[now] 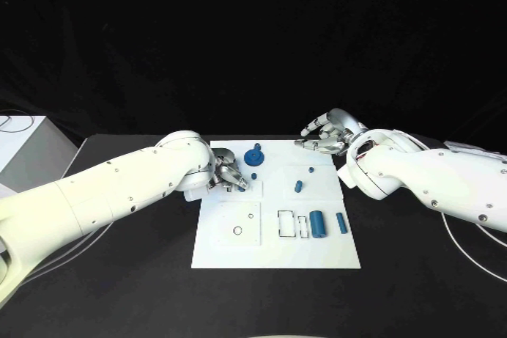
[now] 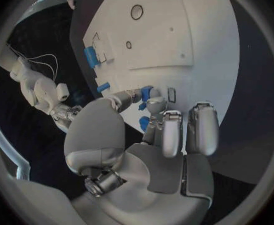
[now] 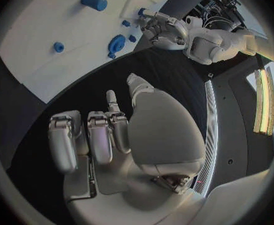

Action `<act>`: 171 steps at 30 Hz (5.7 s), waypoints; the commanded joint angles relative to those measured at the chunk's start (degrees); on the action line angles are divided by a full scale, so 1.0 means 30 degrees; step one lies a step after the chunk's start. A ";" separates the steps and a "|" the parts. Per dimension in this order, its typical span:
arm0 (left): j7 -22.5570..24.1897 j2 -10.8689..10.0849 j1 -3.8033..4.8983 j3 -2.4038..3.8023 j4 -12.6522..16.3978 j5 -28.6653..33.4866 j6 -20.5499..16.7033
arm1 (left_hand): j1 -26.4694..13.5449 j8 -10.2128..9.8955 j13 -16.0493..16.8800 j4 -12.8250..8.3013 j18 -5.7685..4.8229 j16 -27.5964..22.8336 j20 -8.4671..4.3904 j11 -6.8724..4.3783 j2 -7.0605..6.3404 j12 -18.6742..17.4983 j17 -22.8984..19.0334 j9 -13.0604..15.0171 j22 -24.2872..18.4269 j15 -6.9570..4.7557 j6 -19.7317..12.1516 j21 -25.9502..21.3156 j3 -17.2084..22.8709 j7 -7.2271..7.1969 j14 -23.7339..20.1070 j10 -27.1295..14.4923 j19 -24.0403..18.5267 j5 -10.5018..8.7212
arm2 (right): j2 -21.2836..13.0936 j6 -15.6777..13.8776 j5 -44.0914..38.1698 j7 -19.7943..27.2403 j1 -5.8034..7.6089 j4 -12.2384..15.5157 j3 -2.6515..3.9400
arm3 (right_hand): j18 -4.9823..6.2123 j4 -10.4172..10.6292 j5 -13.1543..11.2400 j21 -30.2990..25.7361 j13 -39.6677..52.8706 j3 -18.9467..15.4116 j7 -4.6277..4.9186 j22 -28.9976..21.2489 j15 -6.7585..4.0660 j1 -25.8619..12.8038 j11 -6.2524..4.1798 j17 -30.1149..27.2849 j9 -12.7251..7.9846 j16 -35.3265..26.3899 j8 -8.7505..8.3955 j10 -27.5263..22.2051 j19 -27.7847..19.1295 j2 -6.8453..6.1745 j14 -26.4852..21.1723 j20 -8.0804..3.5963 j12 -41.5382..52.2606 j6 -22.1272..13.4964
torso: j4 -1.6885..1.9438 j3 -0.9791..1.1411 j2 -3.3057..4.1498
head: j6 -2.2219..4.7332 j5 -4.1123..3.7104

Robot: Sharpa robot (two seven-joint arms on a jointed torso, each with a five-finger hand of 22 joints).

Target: Assemble the parts on the task board

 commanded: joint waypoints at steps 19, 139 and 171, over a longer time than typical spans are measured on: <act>0.0051 0.0139 -0.0153 -0.0096 -0.0193 -0.0196 0.0328 | 0.0115 -0.0497 0.0108 0.1976 -0.0227 0.0073 -0.0135 -0.0011 0.0010 0.0058 0.4793 -0.0158 0.0362 -0.0112 0.0417 -0.0056 -0.3608 0.0022 0.1930 -0.0066 0.0062 -0.0971 | -0.0008 0.0018 -0.0186 0.0099 -0.0009 0.0049 0.0006 | -0.0235 0.0044 0.0130 -0.0024 0.3954 0.0086 0.0017 0.4917 0.0118 -0.0181 0.0117 0.5031 0.0023 0.0080 0.0071 0.0755 0.1937 -0.0022 0.2025 0.0105 -0.0095 -0.0171 | -0.0019 -0.0008 0.0004 | 0.0074 -0.0068; 0.0239 0.1824 0.0799 0.2668 -0.5684 -0.1135 0.0330 | 0.2851 -0.1781 -0.1197 0.3842 0.0012 -0.0612 0.0323 0.0499 0.1557 -0.0708 0.3739 -0.0378 -0.0579 0.0363 -0.0355 -0.0704 -0.7250 0.0562 0.1483 -0.1631 -0.0641 -0.5072 | -0.0176 -0.0548 -0.0426 0.0050 0.0037 0.0452 0.0051 | -0.0192 0.0039 0.0208 -0.0186 0.3828 0.0078 0.0012 0.4804 0.0113 -0.0405 0.0111 0.4977 0.0025 0.0060 0.0132 0.0622 0.1863 0.0005 0.2011 0.0101 -0.0216 -0.0213 | -0.0489 0.0167 0.0689 | 0.0675 0.0128; 0.0228 0.1884 0.0790 0.2335 -0.5743 -0.0333 0.0705 | 0.5037 -0.1914 -0.1326 0.3084 0.0008 -0.0571 0.0183 0.0332 0.0676 -0.0712 0.3778 -0.0341 -0.0500 0.0212 -0.0319 -0.0708 -0.1517 0.0407 0.1497 -0.1676 -0.0638 -0.5084 | -0.0095 -0.0534 -0.0426 -0.0021 0.0037 0.0376 0.0052 | -0.0199 0.0030 0.0301 -0.0161 0.3846 0.0115 0.0005 0.4822 0.0108 -0.0416 0.0106 0.4981 0.0029 0.0062 0.0169 0.0645 0.1875 0.0023 0.2012 0.0098 -0.0197 -0.0218 | -0.0470 0.0196 0.0686 | 0.0513 0.0142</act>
